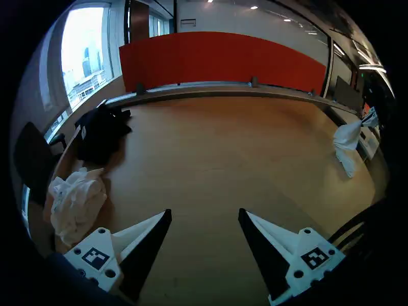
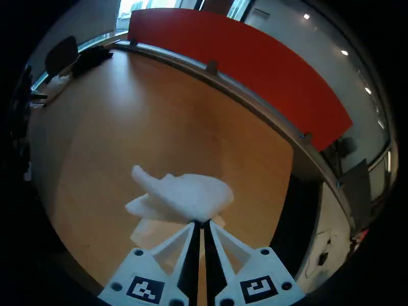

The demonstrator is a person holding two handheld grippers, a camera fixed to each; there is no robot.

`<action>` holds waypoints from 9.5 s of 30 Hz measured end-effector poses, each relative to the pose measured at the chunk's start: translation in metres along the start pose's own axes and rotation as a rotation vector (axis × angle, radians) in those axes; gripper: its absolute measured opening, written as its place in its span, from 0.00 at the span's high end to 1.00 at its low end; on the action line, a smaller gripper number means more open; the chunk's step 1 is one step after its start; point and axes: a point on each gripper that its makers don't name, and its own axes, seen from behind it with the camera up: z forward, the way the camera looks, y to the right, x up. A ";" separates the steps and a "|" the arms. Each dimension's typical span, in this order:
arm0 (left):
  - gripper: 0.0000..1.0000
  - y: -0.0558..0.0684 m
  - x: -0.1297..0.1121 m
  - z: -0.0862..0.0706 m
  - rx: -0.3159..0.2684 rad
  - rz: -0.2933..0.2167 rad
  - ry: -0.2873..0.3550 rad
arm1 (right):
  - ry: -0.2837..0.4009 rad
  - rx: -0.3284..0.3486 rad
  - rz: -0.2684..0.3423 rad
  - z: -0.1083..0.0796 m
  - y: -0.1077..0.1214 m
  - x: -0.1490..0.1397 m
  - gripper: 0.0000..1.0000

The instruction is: Fold towel

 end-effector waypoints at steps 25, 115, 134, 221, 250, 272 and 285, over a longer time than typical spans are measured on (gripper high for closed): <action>0.03 0.000 0.000 -0.006 0.001 0.015 0.001 | -0.067 -0.004 0.112 0.002 -0.018 -0.078 0.95; 0.03 -0.002 -0.005 -0.019 0.016 0.043 -0.001 | -0.140 -0.026 0.260 0.037 -0.042 -0.139 0.01; 0.03 -0.014 -0.010 -0.027 0.034 0.027 0.003 | -0.055 0.034 0.221 0.054 -0.070 -0.081 0.01; 0.03 -0.038 0.051 -0.025 0.096 -0.040 0.152 | 0.508 -0.268 0.600 -0.005 -0.036 0.027 0.01; 0.03 -0.060 0.136 -0.035 0.160 -0.044 0.413 | 0.734 -0.368 0.564 -0.061 -0.037 0.095 0.02; 0.03 -0.062 0.174 -0.038 0.109 -0.033 0.486 | 0.840 -0.302 0.518 -0.074 -0.117 0.194 0.01; 0.03 -0.063 0.180 -0.037 0.097 -0.012 0.511 | 0.843 -0.295 0.501 -0.074 -0.139 0.216 0.00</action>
